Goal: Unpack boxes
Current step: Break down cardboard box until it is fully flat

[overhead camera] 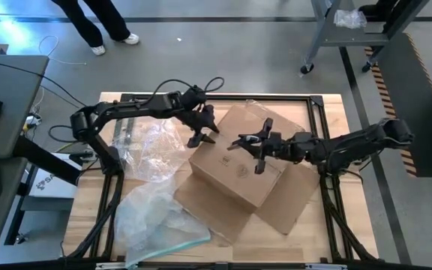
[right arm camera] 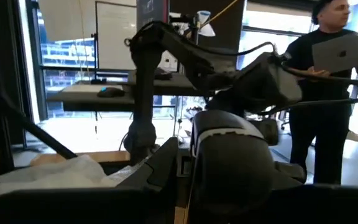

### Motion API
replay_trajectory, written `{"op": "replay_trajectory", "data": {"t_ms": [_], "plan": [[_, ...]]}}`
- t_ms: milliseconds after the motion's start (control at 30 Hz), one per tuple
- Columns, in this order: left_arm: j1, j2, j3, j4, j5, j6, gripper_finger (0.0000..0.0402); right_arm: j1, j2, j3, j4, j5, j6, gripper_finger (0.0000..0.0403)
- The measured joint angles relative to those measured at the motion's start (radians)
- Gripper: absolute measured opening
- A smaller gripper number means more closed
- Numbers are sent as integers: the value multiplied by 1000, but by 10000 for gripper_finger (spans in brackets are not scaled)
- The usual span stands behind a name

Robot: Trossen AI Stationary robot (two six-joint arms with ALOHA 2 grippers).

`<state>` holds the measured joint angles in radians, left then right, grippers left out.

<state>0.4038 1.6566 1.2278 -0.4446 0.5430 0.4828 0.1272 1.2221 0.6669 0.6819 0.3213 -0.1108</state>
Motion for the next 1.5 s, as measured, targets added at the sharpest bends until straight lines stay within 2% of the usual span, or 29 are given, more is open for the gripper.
{"op": "replay_trajectory", "data": {"t_ms": [133,300,467,867,1033,1500], "plan": [[-40,-4,0,-4,-24,-79,213,-1,82,-3,102,5,-3,69],[-75,-88,15,-54,-143,-99,214,-11,203,5,314,8,-90,69],[-65,-162,-1,-26,-225,-88,214,-65,277,41,344,8,-108,69],[-35,-117,-132,66,-190,-125,214,-130,315,92,290,-41,-194,69],[-35,-119,-133,71,-167,-134,214,-145,315,92,223,-41,-221,69],[-36,-117,-135,84,-165,-152,214,-147,315,92,207,-44,-204,69]]}}
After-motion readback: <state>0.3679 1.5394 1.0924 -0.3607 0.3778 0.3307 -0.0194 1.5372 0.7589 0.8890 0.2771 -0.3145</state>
